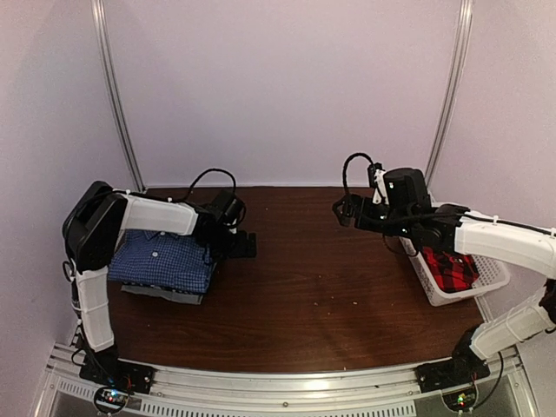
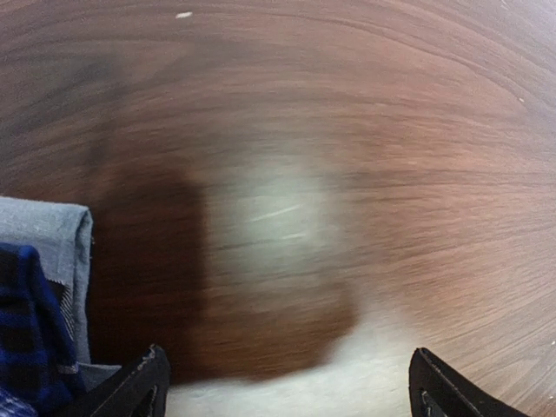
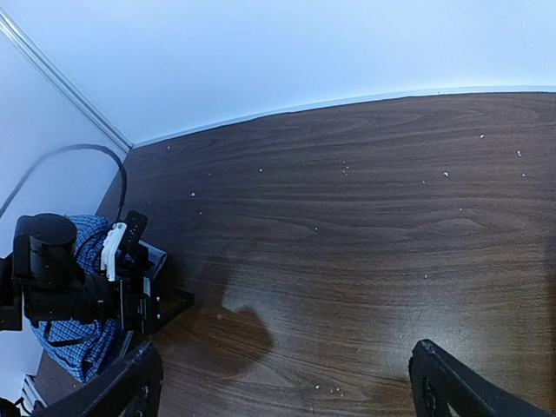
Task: Fold and stack the long sleeve shirts
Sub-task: Move the square-folded shirt to the corner of the board, then reset both arms
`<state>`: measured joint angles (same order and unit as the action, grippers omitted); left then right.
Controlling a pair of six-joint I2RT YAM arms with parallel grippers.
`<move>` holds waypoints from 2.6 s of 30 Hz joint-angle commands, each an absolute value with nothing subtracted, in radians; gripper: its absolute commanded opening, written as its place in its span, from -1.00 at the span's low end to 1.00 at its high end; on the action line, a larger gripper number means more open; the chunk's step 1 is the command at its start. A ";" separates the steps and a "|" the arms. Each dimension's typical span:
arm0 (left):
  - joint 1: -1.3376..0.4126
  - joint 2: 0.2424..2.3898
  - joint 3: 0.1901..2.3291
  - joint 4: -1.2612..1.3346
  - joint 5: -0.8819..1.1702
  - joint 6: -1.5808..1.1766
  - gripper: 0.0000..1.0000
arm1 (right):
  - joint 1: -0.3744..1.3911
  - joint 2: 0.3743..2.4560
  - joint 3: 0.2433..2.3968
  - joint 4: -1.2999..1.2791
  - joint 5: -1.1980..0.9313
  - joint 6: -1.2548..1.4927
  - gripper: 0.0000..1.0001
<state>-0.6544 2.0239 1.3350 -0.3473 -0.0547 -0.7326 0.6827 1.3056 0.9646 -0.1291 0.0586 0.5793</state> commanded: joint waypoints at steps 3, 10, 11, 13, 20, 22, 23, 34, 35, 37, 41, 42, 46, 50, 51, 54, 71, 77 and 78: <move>-0.568 1.939 1.184 -0.366 -0.081 -0.753 0.95 | 0.678 1.330 0.950 -0.081 0.032 0.593 1.00; -0.484 1.879 1.095 -0.346 -0.068 -0.723 0.95 | 0.679 1.345 0.953 -0.081 0.023 0.595 1.00; -0.479 1.873 1.091 -0.348 -0.067 -0.718 0.95 | 0.679 1.346 0.953 -0.080 0.023 0.596 1.00; -0.472 1.867 1.089 -0.349 -0.068 -0.708 0.95 | 0.678 1.347 0.950 -0.083 0.023 0.596 1.00; -0.466 1.848 1.129 -0.344 -0.020 -0.644 0.95 | 0.678 1.357 0.963 -0.109 0.031 0.588 1.00; -0.466 1.839 1.150 -0.341 -0.003 -0.614 0.95 | 0.678 1.354 0.971 -0.125 0.039 0.584 1.00; -0.466 1.835 1.162 -0.341 0.000 -0.600 0.95 | 0.679 1.350 0.972 -0.130 0.045 0.583 1.00; -0.568 1.789 1.353 -0.344 0.066 -0.465 0.95 | 0.679 1.323 0.971 -0.143 0.069 0.586 1.00; -0.578 1.786 1.368 -0.345 0.069 -0.461 0.95 | 0.679 1.320 0.972 -0.144 0.072 0.590 1.00; -0.596 1.781 1.396 -0.344 0.076 -0.457 0.95 | 0.678 1.313 0.973 -0.146 0.078 0.593 1.00; -0.629 1.771 1.448 -0.344 0.080 -0.457 0.95 | 0.679 1.297 0.976 -0.139 0.086 0.590 0.99; -0.637 1.766 1.458 -0.342 0.076 -0.456 0.95 | 0.679 1.294 0.980 -0.140 0.089 0.587 1.00; -0.656 1.724 1.477 -0.328 0.070 -0.450 0.95 | 0.678 1.279 0.996 -0.146 0.109 0.569 1.00; -0.660 1.648 1.453 -0.295 0.059 -0.439 0.95 | 0.678 1.244 1.000 -0.132 0.123 0.551 1.00; -0.660 1.628 1.444 -0.288 0.054 -0.436 0.95 | 0.679 1.234 0.999 -0.126 0.126 0.546 1.00; -0.660 1.576 1.418 -0.273 0.036 -0.429 0.95 | 0.680 1.199 0.994 -0.108 0.137 0.529 1.00; -0.660 1.401 1.225 -0.176 -0.058 -0.440 0.95 | 0.679 1.092 0.957 -0.066 0.154 0.468 1.00; -0.660 1.399 1.212 -0.172 -0.070 -0.452 0.95 | 0.679 1.059 0.931 -0.045 0.155 0.467 1.00; -0.660 1.399 1.212 -0.172 -0.069 -0.452 0.96 | 0.678 1.054 0.927 -0.041 0.160 0.467 1.00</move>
<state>-0.6575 1.4273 1.2190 -0.2317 -0.0494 -0.4435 0.6827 1.0935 0.9504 -0.0689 0.1341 0.4767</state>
